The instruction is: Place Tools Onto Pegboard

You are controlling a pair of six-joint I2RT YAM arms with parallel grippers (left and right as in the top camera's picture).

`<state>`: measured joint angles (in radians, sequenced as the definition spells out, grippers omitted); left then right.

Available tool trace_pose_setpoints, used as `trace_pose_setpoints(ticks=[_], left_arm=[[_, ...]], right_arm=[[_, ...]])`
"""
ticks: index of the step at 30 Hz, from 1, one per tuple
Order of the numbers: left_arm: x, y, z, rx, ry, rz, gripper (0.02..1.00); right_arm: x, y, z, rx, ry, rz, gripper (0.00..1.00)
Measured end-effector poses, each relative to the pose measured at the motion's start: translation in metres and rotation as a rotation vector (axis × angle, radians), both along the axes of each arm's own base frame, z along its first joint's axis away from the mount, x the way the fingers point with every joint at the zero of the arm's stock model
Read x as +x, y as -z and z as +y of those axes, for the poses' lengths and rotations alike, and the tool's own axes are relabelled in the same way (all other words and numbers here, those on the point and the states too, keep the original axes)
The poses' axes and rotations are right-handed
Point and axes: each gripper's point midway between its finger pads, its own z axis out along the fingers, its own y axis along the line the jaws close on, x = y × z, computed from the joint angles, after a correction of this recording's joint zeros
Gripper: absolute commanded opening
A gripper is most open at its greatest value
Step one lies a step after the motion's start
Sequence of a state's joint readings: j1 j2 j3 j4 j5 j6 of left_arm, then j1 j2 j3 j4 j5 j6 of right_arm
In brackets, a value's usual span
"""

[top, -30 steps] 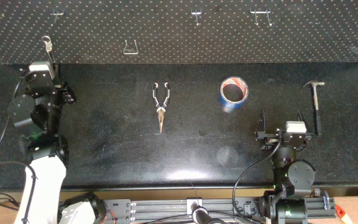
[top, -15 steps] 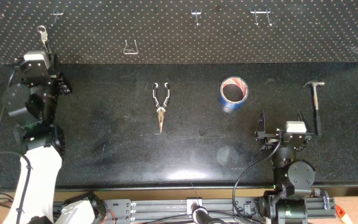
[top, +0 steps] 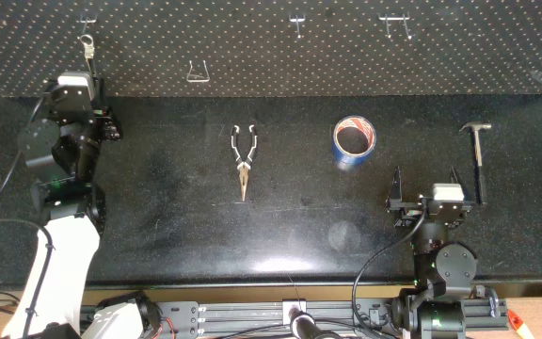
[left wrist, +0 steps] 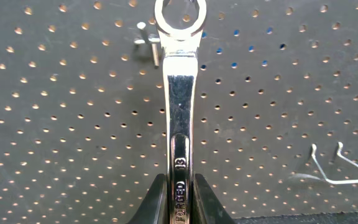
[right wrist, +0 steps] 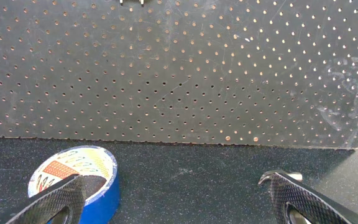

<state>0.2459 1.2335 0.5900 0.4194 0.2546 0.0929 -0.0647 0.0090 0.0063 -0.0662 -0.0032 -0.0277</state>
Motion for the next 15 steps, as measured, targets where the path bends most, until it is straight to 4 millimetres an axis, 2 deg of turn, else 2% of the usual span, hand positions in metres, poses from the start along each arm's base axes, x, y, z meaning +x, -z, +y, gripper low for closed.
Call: trace_pose_setpoints(ticks=[9, 15], left_arm=[[0.005, -0.017, 0.006, 0.013, -0.026, -0.028, 0.027], [0.003, -0.006, 0.009, 0.007, -0.044, 0.017, 0.029]], right_arm=[[0.0, 0.0, 0.0, 0.0, 0.0, 0.0, 0.954], [0.0, 0.0, 0.0, 0.0, 0.0, 0.0, 0.954]])
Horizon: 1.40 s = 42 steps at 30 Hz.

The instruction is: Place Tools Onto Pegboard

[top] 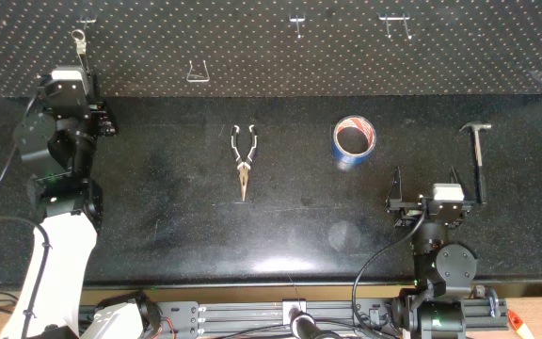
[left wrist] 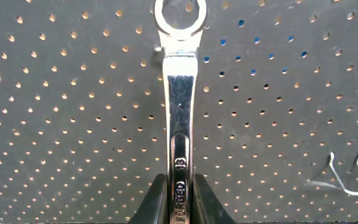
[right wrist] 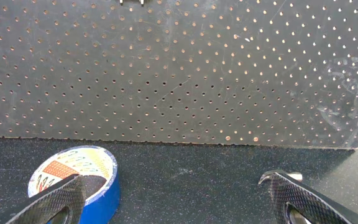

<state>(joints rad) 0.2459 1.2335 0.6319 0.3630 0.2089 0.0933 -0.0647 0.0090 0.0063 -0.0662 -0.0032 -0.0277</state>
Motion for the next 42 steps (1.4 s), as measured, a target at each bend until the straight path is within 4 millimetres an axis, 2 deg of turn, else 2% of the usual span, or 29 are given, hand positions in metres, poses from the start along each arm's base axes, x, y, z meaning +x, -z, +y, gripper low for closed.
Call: trace_pose_setpoints(ticks=[15, 20, 27, 42], left_arm=[[-0.001, 0.001, 0.006, 0.0, -0.018, 0.006, 0.029], [0.0, 0.017, 0.006, -0.013, -0.018, 0.057, 0.027], [0.001, 0.019, 0.006, -0.015, -0.018, 0.062, 0.029], [0.026, 0.033, 0.013, -0.022, -0.017, 0.092, 0.029]], right_arm=[[0.0, 0.0, 0.0, 0.0, 0.0, 0.0, 0.954], [0.0, 0.0, 0.0, 0.0, 0.0, 0.0, 0.954], [0.0, 0.0, 0.0, 0.0, 0.0, 0.0, 0.954], [0.0, 0.0, 0.0, 0.0, 0.0, 0.0, 0.954]])
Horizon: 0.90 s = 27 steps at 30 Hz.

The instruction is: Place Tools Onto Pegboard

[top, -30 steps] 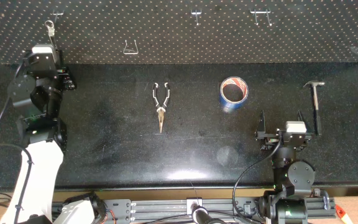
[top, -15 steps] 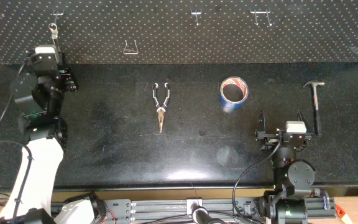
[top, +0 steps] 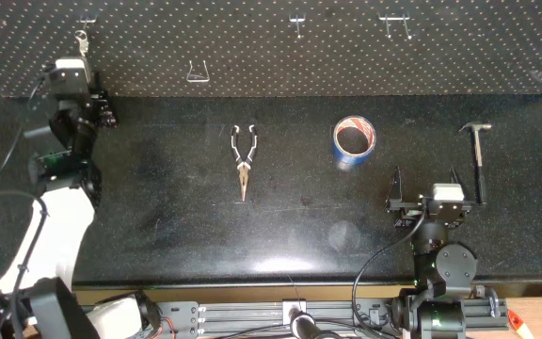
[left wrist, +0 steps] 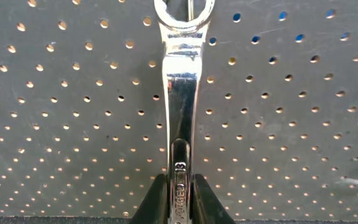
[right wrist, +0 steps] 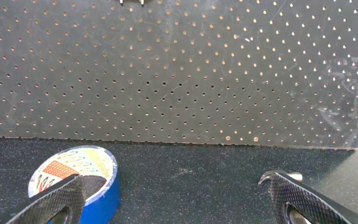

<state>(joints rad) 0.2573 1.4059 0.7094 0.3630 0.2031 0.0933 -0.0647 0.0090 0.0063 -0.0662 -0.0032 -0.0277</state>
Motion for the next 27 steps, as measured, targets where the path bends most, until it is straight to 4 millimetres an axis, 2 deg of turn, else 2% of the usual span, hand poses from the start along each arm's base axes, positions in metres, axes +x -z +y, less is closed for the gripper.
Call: trace_pose_setpoints(ticks=[1, 2, 4, 6, 7, 8, 11, 12, 14, 18, 20, 27], left_arm=[[0.002, 0.001, 0.0, -0.001, 0.0, 0.002, 0.036], [0.003, 0.001, 0.001, -0.001, 0.0, 0.004, 0.106], [0.008, 0.002, 0.002, 0.001, 0.001, 0.007, 0.119], [0.011, 0.002, 0.003, 0.004, 0.002, 0.009, 0.235], [0.011, 0.002, 0.003, 0.008, 0.003, 0.01, 0.261], [0.011, 0.003, 0.003, 0.003, 0.0, 0.01, 0.382], [0.011, 0.003, 0.003, 0.008, 0.002, 0.012, 0.535], [0.011, 0.003, 0.003, 0.005, 0.001, 0.012, 0.838], [0.01, 0.003, 0.003, 0.012, 0.003, 0.014, 0.996], [0.003, 0.013, 0.002, -0.01, -0.002, 0.071, 0.996], [-0.005, 0.011, 0.0, -0.017, -0.001, 0.097, 0.996], [-0.055, -0.043, -0.013, -0.008, -0.006, 0.073, 0.996]], right_arm=[[0.0, 0.0, 0.0, 0.0, 0.0, 0.0, 0.954], [0.0, 0.0, 0.0, 0.0, 0.0, 0.0, 0.954], [0.0, 0.0, 0.0, 0.0, 0.0, 0.0, 0.954], [0.0, 0.0, 0.0, 0.0, 0.0, 0.0, 0.954], [0.0, 0.0, 0.0, 0.0, 0.0, 0.0, 0.954], [0.0, 0.0, 0.0, 0.0, 0.0, 0.0, 0.954], [0.0, 0.0, 0.0, 0.0, 0.0, 0.0, 0.954], [0.0, 0.0, 0.0, 0.0, 0.0, 0.0, 0.954], [0.0, 0.0, 0.0, 0.0, 0.0, 0.0, 0.954], [0.0, 0.0, 0.0, 0.0, 0.0, 0.0, 0.954], [0.0, 0.0, 0.0, 0.0, 0.0, 0.0, 0.954], [0.0, 0.0, 0.0, 0.0, 0.0, 0.0, 0.954]])
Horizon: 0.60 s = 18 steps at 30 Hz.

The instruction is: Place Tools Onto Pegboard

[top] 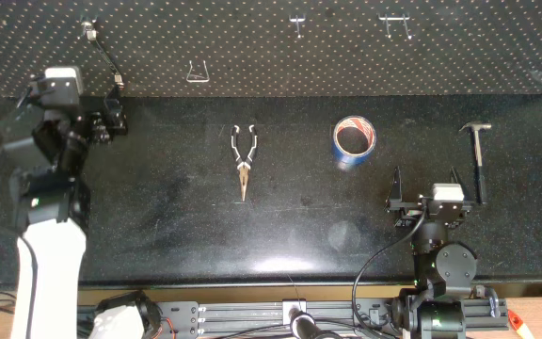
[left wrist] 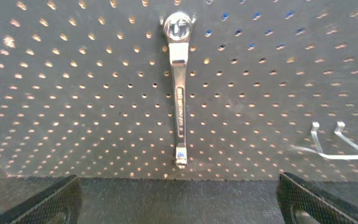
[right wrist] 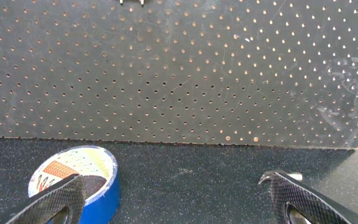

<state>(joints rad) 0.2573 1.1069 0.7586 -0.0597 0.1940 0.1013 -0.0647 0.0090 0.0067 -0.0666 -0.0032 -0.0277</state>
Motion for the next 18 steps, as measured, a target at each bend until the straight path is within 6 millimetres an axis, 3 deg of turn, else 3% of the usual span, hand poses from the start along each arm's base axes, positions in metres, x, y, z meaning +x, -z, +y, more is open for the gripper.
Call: trace_pose_setpoints(ticks=[4, 12, 18], left_arm=[[-0.021, -0.012, -0.006, -0.001, 0.0, 0.004, 0.996], [-0.054, 0.03, -0.014, -0.057, 0.0, 0.214, 0.996], [-0.057, 0.021, -0.015, -0.049, 0.0, 0.187, 0.996]], right_arm=[[0.0, 0.0, 0.0, 0.0, 0.0, 0.0, 0.954], [0.0, 0.0, 0.0, 0.0, 0.0, 0.0, 0.954], [0.0, 0.0, 0.0, 0.0, 0.0, 0.0, 0.954]])
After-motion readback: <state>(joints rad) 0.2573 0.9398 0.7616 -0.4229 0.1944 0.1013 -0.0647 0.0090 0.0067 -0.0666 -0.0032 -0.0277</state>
